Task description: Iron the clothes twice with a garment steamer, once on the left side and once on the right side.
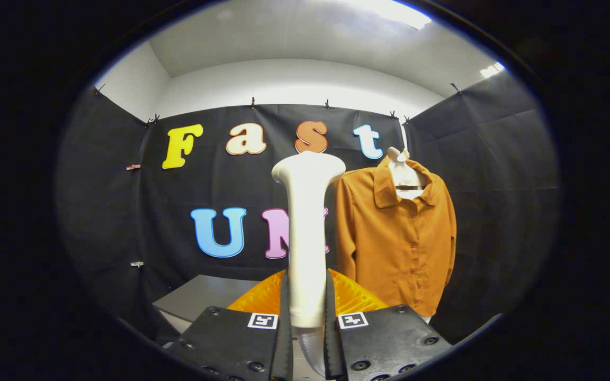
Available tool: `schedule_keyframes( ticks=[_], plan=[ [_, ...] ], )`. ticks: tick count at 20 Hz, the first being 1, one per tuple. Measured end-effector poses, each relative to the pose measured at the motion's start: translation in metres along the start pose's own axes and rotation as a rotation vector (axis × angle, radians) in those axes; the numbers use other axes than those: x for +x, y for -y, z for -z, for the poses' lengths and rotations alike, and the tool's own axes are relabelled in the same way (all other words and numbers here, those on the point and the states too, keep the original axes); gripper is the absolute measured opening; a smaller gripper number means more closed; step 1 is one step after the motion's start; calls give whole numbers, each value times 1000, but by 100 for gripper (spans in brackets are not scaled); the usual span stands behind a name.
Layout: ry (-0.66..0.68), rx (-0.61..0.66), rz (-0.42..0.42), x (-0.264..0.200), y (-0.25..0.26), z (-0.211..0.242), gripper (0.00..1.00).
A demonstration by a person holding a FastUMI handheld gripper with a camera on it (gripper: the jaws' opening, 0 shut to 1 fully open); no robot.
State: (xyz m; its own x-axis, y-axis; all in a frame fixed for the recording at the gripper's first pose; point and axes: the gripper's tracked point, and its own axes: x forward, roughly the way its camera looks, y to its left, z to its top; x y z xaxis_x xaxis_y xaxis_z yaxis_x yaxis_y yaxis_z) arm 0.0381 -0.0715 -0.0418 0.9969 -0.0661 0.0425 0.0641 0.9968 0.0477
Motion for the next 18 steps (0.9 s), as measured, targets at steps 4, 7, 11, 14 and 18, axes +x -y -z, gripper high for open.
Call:
schedule_keyframes(
  ticks=[4,7,11,14,18],
  plan=[
    [30,-6,12,-1,38,-6,26],
    [34,-1,-1,11,62,-4,27],
    [21,6,4,37,95,9,27],
    [-1,4,8,59,117,25,26],
    [-26,27,2,88,138,45,26]
  ],
)
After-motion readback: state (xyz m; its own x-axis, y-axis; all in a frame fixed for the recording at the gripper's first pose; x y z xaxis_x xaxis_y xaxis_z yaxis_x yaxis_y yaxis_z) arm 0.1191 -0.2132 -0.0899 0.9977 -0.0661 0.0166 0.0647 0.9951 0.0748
